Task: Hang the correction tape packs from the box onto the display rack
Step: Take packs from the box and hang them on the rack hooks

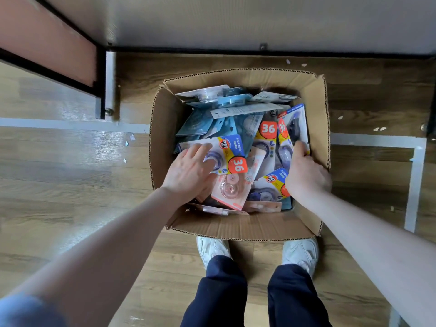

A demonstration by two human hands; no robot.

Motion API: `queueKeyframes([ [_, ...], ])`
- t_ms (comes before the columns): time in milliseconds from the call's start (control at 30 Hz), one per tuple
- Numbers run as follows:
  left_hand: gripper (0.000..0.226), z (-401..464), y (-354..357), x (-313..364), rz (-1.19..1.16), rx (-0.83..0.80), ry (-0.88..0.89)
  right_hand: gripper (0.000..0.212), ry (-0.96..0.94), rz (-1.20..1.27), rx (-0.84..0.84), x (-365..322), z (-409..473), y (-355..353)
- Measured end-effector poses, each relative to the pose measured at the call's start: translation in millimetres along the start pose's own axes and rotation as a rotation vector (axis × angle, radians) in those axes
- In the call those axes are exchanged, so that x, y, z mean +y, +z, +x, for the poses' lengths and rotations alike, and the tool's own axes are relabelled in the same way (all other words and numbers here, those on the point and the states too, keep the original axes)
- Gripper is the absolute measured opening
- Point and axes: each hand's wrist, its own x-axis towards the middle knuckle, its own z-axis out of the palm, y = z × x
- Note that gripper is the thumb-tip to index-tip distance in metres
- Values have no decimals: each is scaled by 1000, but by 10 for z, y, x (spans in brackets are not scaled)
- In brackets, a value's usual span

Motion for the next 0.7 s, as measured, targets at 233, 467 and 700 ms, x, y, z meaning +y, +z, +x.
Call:
queueKeyframes([
  [233,69,324,-171,-25,-66,-87,39,60,-99,217,108,-9,151,-22],
  [467,64,545,-253,51,-108,-151,24,54,-161,370,154,-38,425,-130],
  [700,46,558,-249,75,-95,-166,3,63,-214,330,135,-49,571,-161],
])
